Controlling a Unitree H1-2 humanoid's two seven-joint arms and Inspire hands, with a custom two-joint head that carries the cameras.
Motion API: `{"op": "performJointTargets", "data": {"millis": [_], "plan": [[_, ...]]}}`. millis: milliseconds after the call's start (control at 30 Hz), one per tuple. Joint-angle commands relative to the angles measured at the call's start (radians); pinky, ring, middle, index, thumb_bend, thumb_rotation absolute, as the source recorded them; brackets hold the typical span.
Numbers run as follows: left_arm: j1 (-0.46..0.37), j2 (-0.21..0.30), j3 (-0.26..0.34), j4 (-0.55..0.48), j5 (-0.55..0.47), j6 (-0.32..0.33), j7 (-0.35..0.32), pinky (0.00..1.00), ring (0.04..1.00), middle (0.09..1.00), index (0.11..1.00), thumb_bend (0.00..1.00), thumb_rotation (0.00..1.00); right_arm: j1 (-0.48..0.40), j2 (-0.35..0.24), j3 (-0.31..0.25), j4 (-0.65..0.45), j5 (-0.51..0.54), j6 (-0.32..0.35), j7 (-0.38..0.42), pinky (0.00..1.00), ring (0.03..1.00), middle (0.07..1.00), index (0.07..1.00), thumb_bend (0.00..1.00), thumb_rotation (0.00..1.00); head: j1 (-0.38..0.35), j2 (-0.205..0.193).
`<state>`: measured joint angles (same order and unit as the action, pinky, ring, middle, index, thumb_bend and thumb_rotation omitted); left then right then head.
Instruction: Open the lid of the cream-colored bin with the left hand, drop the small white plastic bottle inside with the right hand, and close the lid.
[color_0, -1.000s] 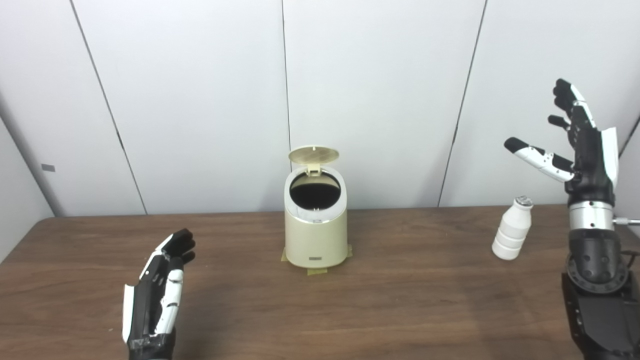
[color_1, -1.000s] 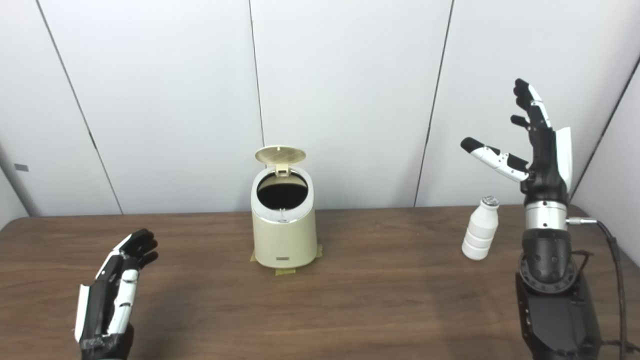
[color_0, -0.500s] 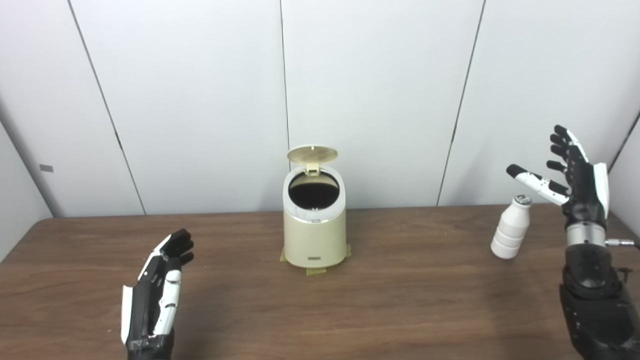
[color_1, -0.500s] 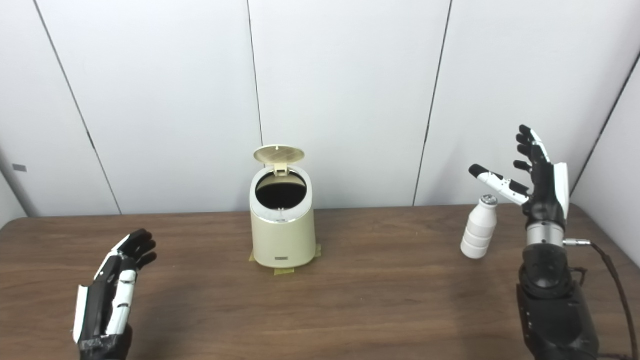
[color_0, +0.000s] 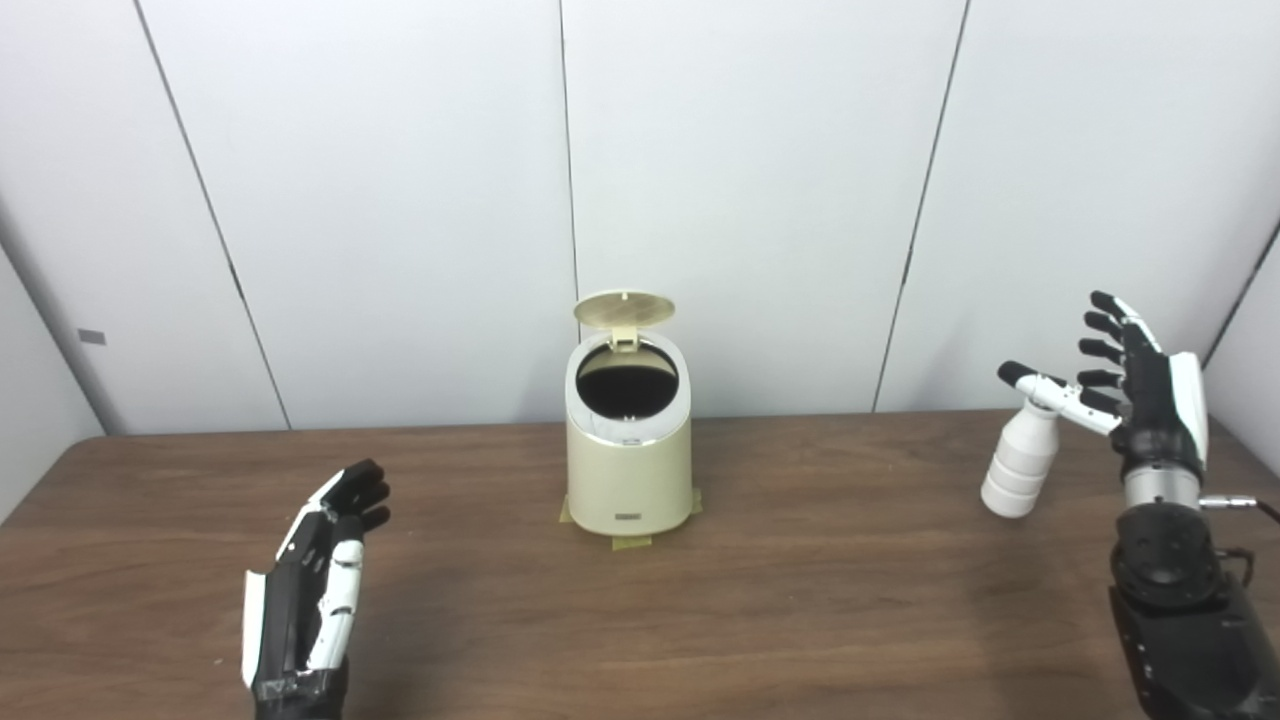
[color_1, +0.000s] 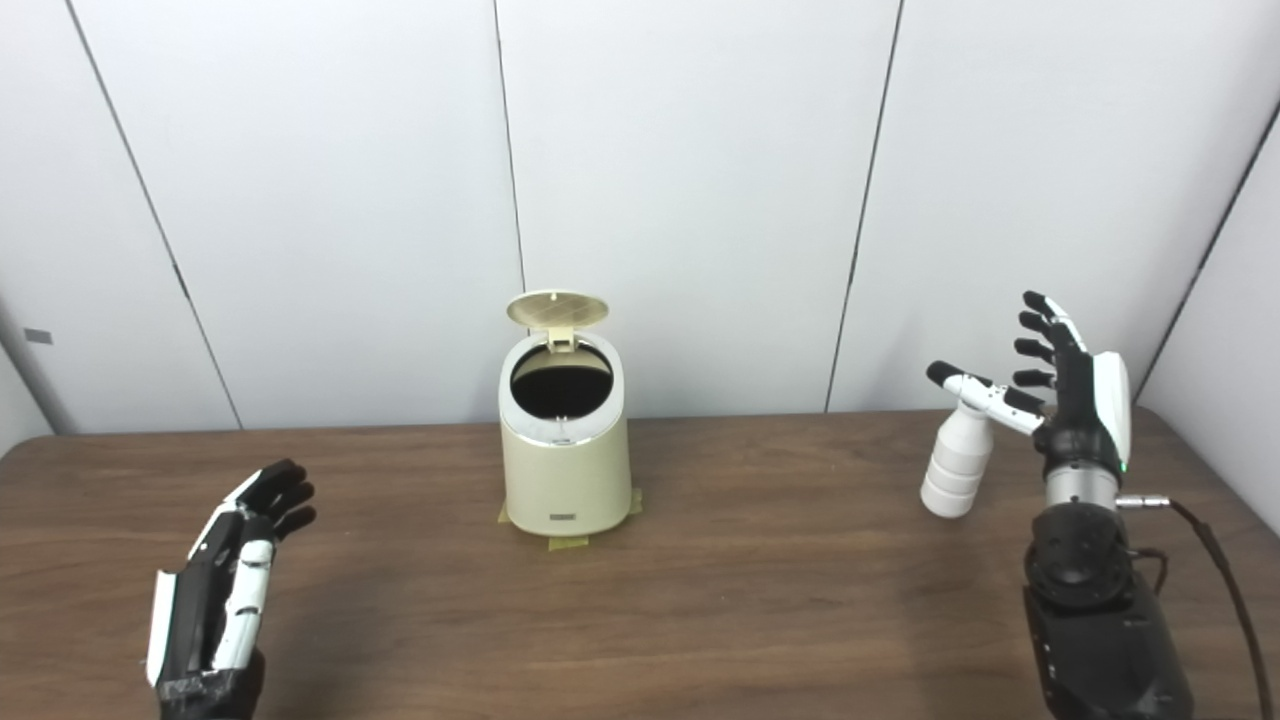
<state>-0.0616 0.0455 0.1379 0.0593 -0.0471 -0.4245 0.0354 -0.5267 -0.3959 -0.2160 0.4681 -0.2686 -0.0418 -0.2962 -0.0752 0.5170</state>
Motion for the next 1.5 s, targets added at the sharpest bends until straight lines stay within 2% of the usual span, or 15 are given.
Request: {"op": "performJointTargets", "data": {"millis": [0, 100, 333, 400, 433, 533, 700, 800, 900, 967, 1100, 1200, 1233, 1300, 1467], "plan": [[0.041, -0.015, -0.001, 0.06, -0.012, -0.04, 0.001, 0.79, 0.811, 0.824, 0.818, 0.28, 0.68, -0.035, -0.026, 0.003, 0.008, 0.014, -0.053, -0.007, 0.68, 0.815, 0.864, 0.857, 0.91, 0.41, -0.001, 0.001], [0.039, -0.011, -0.002, 0.063, -0.009, -0.041, -0.001, 0.79, 0.813, 0.825, 0.82, 0.27, 0.69, -0.03, -0.027, 0.003, 0.04, 0.045, -0.096, 0.006, 0.75, 0.861, 0.894, 0.872, 0.9, 0.41, -0.002, 0.001], [0.04, -0.012, 0.0, 0.062, -0.015, -0.04, -0.002, 0.8, 0.811, 0.823, 0.818, 0.26, 0.67, -0.019, -0.025, 0.012, 0.082, 0.067, -0.125, 0.008, 0.71, 0.832, 0.874, 0.845, 0.83, 0.35, -0.003, 0.002], [0.041, -0.011, -0.001, 0.061, -0.017, -0.039, -0.004, 0.79, 0.81, 0.822, 0.817, 0.27, 0.67, -0.018, -0.025, 0.016, 0.098, 0.066, -0.137, 0.006, 0.7, 0.826, 0.868, 0.841, 0.84, 0.36, -0.002, 0.003], [0.042, -0.011, 0.0, 0.059, -0.015, -0.037, -0.002, 0.79, 0.809, 0.822, 0.816, 0.28, 0.67, -0.017, -0.024, 0.017, 0.105, 0.069, -0.141, 0.005, 0.67, 0.8, 0.849, 0.843, 0.89, 0.39, -0.002, 0.003], [0.043, -0.013, 0.001, 0.058, -0.016, -0.038, 0.0, 0.79, 0.807, 0.819, 0.815, 0.28, 0.67, -0.015, -0.021, 0.024, 0.125, 0.065, -0.146, -0.005, 0.68, 0.804, 0.852, 0.856, 0.93, 0.42, -0.004, 0.006], [0.044, -0.014, 0.0, 0.051, -0.016, -0.036, 0.0, 0.77, 0.802, 0.813, 0.811, 0.28, 0.64, -0.032, -0.022, 0.037, 0.215, 0.07, -0.197, -0.021, 0.73, 0.835, 0.865, 0.851, 0.92, 0.38, -0.003, 0.009], [0.041, -0.011, 0.001, 0.058, -0.019, -0.039, -0.004, 0.79, 0.808, 0.819, 0.813, 0.28, 0.65, -0.041, -0.017, 0.033, 0.253, 0.099, -0.201, -0.008, 0.74, 0.844, 0.871, 0.861, 0.93, 0.38, -0.008, 0.01], [0.037, -0.008, 0.003, 0.067, -0.019, -0.042, -0.005, 0.8, 0.813, 0.822, 0.818, 0.27, 0.65, -0.047, -0.01, 0.029, 0.282, 0.128, -0.21, -0.004, 0.7, 0.827, 0.867, 0.869, 0.94, 0.37, -0.009, 0.01], [0.037, -0.008, 0.004, 0.068, -0.014, -0.043, -0.005, 0.8, 0.811, 0.822, 0.819, 0.27, 0.66, -0.053, -0.004, 0.016, 0.313, 0.184, -0.244, 0.034, 0.7, 0.843, 0.893, 0.878, 0.92, 0.32, -0.01, 0.009], [0.036, -0.005, 0.005, 0.072, -0.015, -0.043, -0.007, 0.79, 0.811, 0.821, 0.82, 0.28, 0.68, -0.073, -0.015, 0.037, 0.401, 0.171, -0.29, 0.014, 0.63, 0.801, 0.885, 0.859, 0.91, 0.28, -0.011, 0.01], [0.035, -0.005, 0.004, 0.072, -0.023, -0.043, -0.012, 0.79, 0.81, 0.821, 0.822, 0.27, 0.66, -0.083, -0.018, 0.053, 0.434, 0.151, -0.289, -0.013, 0.69, 0.824, 0.882, 0.833, 0.92, 0.28, -0.01, 0.008], [0.035, -0.003, 0.004, 0.073, -0.02, -0.043, -0.013, 0.8, 0.813, 0.822, 0.82, 0.28, 0.66, -0.085, -0.018, 0.058, 0.444, 0.146, -0.291, -0.018, 0.77, 0.862, 0.885, 0.836, 0.93, 0.29, -0.01, 0.008], [0.035, -0.003, 0.004, 0.073, -0.018, -0.044, -0.013, 0.8, 0.816, 0.824, 0.82, 0.28, 0.67, -0.088, -0.021, 0.066, 0.468, 0.146, -0.311, -0.013, 0.8, 0.878, 0.882, 0.838, 0.94, 0.29, -0.009, 0.009], [0.037, -0.008, 0.007, 0.069, -0.019, -0.042, -0.009, 0.8, 0.81, 0.818, 0.814, 0.3, 0.66, -0.101, -0.035, 0.098, 0.537, 0.13, -0.356, -0.02, 0.7, 0.794, 0.82, 0.854, 0.95, 0.33, -0.008, 0.012]]}}
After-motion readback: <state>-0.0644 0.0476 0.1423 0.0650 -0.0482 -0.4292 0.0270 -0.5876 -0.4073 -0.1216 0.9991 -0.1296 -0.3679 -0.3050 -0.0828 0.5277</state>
